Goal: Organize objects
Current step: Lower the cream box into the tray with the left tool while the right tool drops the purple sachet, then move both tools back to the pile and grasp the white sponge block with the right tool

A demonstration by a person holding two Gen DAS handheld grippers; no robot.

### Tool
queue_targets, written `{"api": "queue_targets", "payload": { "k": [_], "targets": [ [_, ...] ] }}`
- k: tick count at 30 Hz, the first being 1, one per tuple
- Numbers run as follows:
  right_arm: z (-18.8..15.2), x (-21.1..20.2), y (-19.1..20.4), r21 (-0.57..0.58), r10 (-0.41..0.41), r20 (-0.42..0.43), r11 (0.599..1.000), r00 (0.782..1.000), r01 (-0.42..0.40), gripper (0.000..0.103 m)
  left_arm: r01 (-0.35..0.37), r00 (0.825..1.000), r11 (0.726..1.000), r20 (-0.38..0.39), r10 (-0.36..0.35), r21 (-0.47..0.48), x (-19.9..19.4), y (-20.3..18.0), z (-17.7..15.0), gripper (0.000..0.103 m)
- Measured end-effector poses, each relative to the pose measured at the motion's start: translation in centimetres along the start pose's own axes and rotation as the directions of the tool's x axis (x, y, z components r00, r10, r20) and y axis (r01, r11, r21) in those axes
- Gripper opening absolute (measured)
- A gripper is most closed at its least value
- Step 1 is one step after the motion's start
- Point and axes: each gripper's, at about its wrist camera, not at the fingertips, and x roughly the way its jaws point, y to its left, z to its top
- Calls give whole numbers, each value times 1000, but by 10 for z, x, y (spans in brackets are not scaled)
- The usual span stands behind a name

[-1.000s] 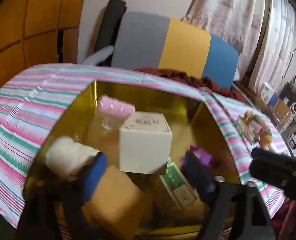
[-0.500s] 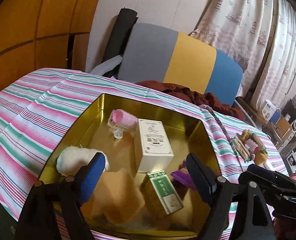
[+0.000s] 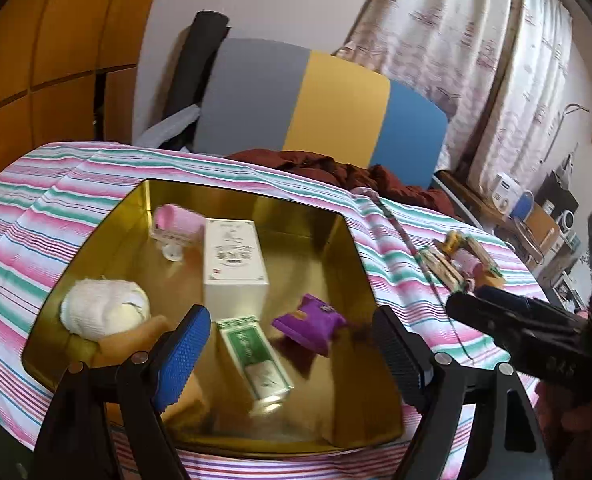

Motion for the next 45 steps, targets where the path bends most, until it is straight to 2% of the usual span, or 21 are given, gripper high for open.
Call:
{"api": "queue_targets", "payload": {
  "k": [7, 11, 16, 23, 29, 34, 39, 45],
  "targets": [
    [0, -7, -33, -10, -68, 1, 998, 998, 68, 77, 36, 999, 999, -8, -35, 34, -6, -20, -5, 85],
    [-1, -9, -60, 22, -88, -20, 996, 996, 88, 81, 78, 997, 996, -29, -77, 52, -3, -36, -7, 85],
    [-5, -10, -98, 51, -144, -51, 988, 988, 146, 83, 120, 991, 985, -79, -111, 121, 5, -65, -13, 85],
    [-14, -12, -155, 98, -214, -99, 970, 972, 223, 83, 199, 971, 965, -169, -170, 172, 21, -100, -22, 85],
    [-24, -15, -208, 178, -254, -145, 944, 956, 278, 84, 255, 950, 950, -228, -212, 180, 32, -124, -26, 85],
    [-26, -18, -261, 255, -308, -169, 904, 936, 344, 86, 284, 938, 938, -262, -229, 198, 40, -142, -28, 85],
    [-27, -24, -322, 314, -382, -199, 847, 902, 428, 88, 296, 924, 937, -303, -232, 186, 52, -150, -32, 85],
    [-23, -23, -381, 308, -437, -183, 825, 881, 473, 95, 294, 911, 942, -348, -223, 165, 67, -157, -35, 85]
  ]
}}
